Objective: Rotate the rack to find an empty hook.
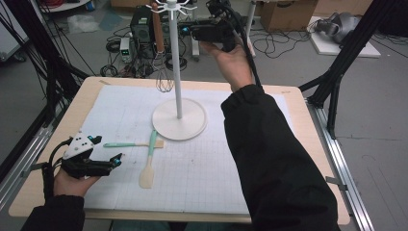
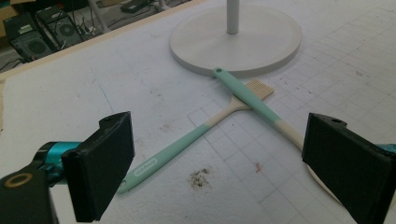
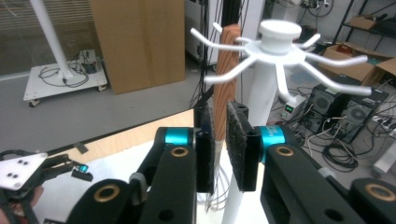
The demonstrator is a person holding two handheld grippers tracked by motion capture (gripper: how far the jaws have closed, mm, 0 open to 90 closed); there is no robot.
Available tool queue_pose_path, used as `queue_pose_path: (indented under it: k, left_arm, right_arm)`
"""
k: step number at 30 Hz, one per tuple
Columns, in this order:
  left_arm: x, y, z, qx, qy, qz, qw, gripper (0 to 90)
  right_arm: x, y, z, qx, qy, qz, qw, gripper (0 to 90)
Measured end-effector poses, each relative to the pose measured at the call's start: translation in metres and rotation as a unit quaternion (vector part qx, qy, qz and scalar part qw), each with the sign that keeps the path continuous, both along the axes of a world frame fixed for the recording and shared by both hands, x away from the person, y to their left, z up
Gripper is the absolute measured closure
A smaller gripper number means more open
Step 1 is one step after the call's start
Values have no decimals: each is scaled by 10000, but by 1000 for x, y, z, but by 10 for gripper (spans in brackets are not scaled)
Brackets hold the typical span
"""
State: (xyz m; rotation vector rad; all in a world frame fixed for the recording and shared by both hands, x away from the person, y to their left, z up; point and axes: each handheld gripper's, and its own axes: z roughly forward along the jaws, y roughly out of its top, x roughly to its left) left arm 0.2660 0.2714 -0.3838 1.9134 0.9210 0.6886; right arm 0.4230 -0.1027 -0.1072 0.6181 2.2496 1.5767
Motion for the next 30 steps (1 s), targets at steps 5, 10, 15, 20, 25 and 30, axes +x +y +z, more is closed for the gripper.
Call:
queue_pose_path:
  k: [5, 10, 15, 20, 25, 30]
  left_arm:
    - [1, 0, 0, 24, 8, 5, 10000, 97]
    - [1, -1, -1, 35, 15, -15, 10000, 97]
    - [1, 0, -1, 31, 25, -2, 10000, 97]
    - [1, 0, -1, 39, 19, 5, 10000, 97]
    - [1, -1, -1, 23, 14, 17, 10000, 97]
    - [1, -1, -1, 31, 23, 13, 10000, 97]
  right_arm:
    - [-4, -9, -9, 70, 83, 49, 9999, 687]
    - [-9, -18, -20, 72, 151, 66, 9998, 613]
    - [-13, -27, -29, 56, 235, 51, 9997, 564]
    - [-17, -33, -39, 111, 297, 47, 9995, 524]
    - [-20, -37, -47, 102, 351, 58, 9993, 496]
    - [-23, -39, -57, 29, 438, 118, 9990, 464]
